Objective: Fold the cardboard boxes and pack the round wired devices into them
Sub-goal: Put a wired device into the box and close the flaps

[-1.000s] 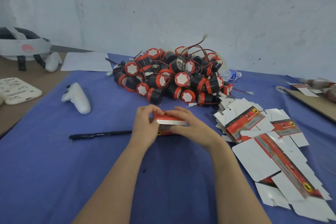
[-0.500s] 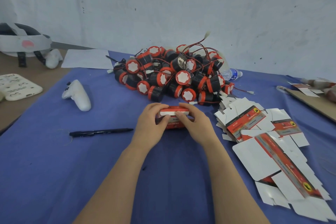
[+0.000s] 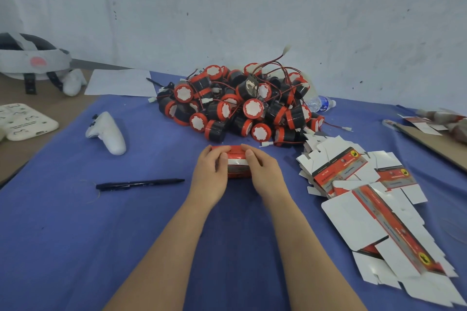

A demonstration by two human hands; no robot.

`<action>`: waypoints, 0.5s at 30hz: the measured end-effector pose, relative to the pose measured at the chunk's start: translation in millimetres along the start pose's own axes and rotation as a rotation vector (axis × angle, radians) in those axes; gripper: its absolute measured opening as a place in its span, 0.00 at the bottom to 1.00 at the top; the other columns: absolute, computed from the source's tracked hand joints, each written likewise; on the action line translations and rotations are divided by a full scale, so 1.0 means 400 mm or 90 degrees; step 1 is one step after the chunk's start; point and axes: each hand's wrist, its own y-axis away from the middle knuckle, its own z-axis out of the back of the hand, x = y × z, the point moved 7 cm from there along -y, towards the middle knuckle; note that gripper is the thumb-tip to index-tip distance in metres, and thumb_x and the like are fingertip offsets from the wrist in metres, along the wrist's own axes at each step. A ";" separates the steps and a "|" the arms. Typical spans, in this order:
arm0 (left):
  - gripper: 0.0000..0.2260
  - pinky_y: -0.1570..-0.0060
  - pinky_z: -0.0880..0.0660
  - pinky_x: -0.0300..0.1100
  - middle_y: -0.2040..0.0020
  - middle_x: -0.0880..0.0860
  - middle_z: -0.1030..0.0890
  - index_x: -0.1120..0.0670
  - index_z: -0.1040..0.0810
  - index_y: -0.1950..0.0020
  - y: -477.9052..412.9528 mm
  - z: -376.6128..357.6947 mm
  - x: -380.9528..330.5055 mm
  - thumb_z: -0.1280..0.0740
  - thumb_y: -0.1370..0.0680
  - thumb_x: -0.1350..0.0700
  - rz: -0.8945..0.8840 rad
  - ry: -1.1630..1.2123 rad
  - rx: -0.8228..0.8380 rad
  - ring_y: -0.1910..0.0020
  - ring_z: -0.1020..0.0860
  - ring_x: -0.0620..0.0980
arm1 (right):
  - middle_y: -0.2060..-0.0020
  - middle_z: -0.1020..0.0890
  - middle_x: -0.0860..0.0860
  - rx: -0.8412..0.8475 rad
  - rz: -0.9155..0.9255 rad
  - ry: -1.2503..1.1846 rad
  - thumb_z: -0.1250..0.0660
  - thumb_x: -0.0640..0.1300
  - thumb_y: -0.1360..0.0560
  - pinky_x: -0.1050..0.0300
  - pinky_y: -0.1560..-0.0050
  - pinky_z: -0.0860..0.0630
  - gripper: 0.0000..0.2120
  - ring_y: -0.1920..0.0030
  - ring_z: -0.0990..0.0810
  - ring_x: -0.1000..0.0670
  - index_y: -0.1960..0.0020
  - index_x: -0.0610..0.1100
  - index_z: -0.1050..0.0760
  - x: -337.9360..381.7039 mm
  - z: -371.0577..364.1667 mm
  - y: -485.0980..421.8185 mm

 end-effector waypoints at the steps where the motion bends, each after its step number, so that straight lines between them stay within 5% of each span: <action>1: 0.14 0.35 0.35 0.38 0.26 0.54 0.35 0.52 0.28 0.32 0.000 0.001 -0.001 0.43 0.17 0.57 -0.015 -0.009 0.003 0.29 0.35 0.50 | 0.46 0.24 0.57 0.004 -0.005 -0.008 0.44 0.45 0.18 0.78 0.60 0.30 0.14 0.51 0.26 0.61 0.35 0.50 0.25 -0.002 -0.001 0.000; 8: 0.16 0.35 0.29 0.48 0.30 0.53 0.31 0.50 0.23 0.38 -0.005 0.008 0.007 0.41 0.20 0.64 0.049 0.126 -0.008 0.34 0.30 0.52 | 0.40 0.26 0.56 0.123 0.033 0.011 0.38 0.42 0.20 0.72 0.50 0.27 0.17 0.45 0.25 0.61 0.32 0.52 0.29 -0.009 0.005 0.007; 12: 0.17 0.49 0.26 0.36 0.36 0.52 0.26 0.52 0.20 0.46 -0.001 0.016 0.007 0.45 0.21 0.66 0.087 0.226 -0.044 0.41 0.26 0.50 | 0.40 0.23 0.56 0.106 0.063 0.069 0.37 0.44 0.20 0.69 0.47 0.28 0.14 0.43 0.25 0.58 0.36 0.54 0.26 -0.005 0.015 0.002; 15: 0.17 0.63 0.28 0.26 0.47 0.46 0.23 0.53 0.19 0.48 0.002 0.021 0.002 0.47 0.21 0.66 0.091 0.250 -0.058 0.53 0.23 0.39 | 0.43 0.22 0.58 0.103 0.068 0.090 0.36 0.45 0.21 0.71 0.47 0.28 0.13 0.43 0.25 0.58 0.37 0.55 0.24 -0.004 0.012 0.005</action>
